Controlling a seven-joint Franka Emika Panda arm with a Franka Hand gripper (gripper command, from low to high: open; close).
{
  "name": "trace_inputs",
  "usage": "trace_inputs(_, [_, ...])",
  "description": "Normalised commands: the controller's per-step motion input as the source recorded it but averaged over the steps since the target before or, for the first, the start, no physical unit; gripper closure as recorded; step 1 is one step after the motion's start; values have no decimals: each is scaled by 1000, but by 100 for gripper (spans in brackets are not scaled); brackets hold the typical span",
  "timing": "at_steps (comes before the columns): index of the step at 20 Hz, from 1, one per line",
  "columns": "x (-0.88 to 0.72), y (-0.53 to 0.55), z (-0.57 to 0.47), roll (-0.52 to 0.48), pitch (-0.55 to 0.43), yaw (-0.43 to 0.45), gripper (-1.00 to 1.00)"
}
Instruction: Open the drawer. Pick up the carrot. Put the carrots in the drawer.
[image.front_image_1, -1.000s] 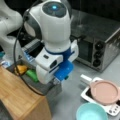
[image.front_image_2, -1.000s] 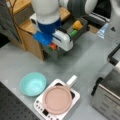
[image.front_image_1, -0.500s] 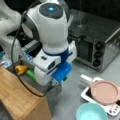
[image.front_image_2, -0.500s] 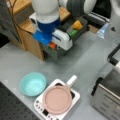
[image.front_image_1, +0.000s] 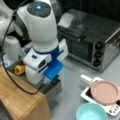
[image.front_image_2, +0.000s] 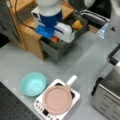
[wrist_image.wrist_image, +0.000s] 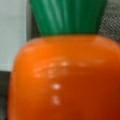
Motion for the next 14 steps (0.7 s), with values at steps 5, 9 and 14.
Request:
trace_inputs(5, [-227,10,-89,-84,-139,122,100])
trace_inputs(9, [-149,-7,-51,-131,-100,345,100])
trace_inputs(14, [-160,-109,-16,-143,-70,434,100])
